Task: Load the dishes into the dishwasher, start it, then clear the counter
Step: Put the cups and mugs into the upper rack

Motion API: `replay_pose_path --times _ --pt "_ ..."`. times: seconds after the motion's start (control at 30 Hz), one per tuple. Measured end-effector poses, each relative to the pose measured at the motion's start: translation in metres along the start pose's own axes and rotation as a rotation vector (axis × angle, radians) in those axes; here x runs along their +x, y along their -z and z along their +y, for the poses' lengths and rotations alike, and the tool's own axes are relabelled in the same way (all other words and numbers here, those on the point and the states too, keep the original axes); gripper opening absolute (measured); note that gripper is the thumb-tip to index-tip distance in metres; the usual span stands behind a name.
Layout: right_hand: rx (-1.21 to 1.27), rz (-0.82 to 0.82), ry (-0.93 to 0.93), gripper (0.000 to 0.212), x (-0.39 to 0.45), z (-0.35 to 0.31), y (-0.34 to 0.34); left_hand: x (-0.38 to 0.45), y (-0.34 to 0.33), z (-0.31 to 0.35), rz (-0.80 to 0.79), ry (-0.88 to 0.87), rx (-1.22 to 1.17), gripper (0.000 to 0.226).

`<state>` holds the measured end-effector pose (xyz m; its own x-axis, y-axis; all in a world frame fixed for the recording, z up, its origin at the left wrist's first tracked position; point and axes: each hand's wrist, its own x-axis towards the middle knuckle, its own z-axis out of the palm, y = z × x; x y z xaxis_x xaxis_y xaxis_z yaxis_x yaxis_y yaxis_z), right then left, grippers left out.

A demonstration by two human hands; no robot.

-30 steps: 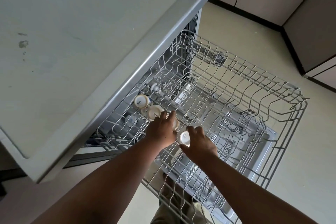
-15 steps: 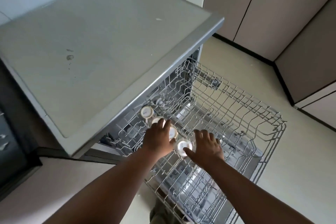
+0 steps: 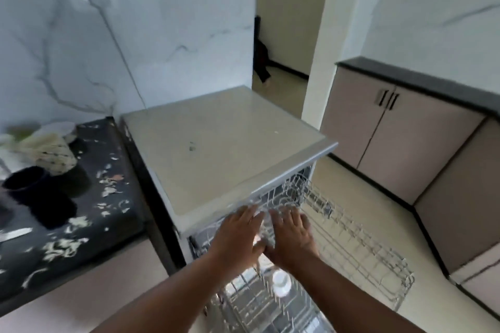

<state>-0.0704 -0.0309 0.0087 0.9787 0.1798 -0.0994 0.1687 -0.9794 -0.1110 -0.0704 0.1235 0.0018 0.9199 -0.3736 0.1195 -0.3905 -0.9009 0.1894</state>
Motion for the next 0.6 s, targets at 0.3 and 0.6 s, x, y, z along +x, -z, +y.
replay_pose_path --times 0.3,0.6 --pt "-0.049 0.136 0.186 0.089 -0.025 -0.159 0.042 -0.131 0.097 -0.087 0.239 0.243 0.119 0.075" --pt "0.036 0.216 0.565 0.088 -0.094 -0.374 0.052 -0.330 0.171 -0.194 0.347 0.628 0.119 0.077"
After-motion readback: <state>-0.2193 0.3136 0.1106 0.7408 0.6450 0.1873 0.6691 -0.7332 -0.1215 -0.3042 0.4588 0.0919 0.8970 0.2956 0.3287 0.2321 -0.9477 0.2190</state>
